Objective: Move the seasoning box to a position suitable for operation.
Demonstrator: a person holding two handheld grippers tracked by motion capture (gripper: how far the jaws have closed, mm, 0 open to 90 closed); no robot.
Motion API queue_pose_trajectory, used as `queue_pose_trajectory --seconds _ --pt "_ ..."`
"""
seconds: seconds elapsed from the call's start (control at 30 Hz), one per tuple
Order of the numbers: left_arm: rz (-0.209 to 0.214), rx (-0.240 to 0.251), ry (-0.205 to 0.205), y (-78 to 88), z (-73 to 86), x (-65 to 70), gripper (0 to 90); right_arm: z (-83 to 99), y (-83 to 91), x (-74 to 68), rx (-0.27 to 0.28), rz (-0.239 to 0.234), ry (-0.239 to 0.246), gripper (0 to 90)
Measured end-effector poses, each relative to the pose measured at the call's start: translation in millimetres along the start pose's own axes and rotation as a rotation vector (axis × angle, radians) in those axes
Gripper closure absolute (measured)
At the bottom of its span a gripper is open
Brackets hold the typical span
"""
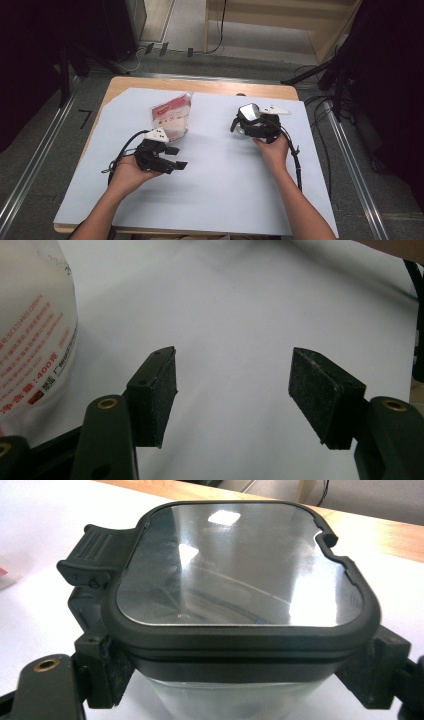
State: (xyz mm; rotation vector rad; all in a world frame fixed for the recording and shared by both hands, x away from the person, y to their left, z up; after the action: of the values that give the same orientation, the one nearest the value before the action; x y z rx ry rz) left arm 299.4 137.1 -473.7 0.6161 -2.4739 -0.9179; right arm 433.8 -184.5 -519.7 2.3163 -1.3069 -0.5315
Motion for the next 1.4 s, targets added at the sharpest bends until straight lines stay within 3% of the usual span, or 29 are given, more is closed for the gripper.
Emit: queue_pose_trajectory --seconds 0.33,0.8,1.23,1.4 --pt "0.006 -0.004 -0.011 -3.6 -2.1 0.5 36.8 -6.0 11.1 -6.4 0.039 -0.019 0.042 15.9" --pt "0.023 -0.011 -0.029 -11.4 -10.4 -0.3 36.9 -4.8 37.4 -21.6 0.073 -0.045 0.042 15.9" --pt "0.042 -0.010 -0.045 -20.6 -20.2 -0.6 37.1 8.2 55.4 -40.8 0.068 -0.056 0.061 15.9" --pt "0.055 0.006 -0.032 -24.3 -22.7 -1.4 37.4 15.9 60.6 -47.7 0.068 -0.072 0.061 15.9"
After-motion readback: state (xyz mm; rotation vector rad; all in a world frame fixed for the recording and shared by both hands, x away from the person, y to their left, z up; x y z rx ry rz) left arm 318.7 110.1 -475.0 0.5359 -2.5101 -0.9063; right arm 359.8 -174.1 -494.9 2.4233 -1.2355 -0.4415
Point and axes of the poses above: each handheld gripper's, and its own axes: y roughly backward along the jaws, z roughly out of its underside, x roughly to its right, the point moved 4 cm from there along -y, roughly forward along the jaws
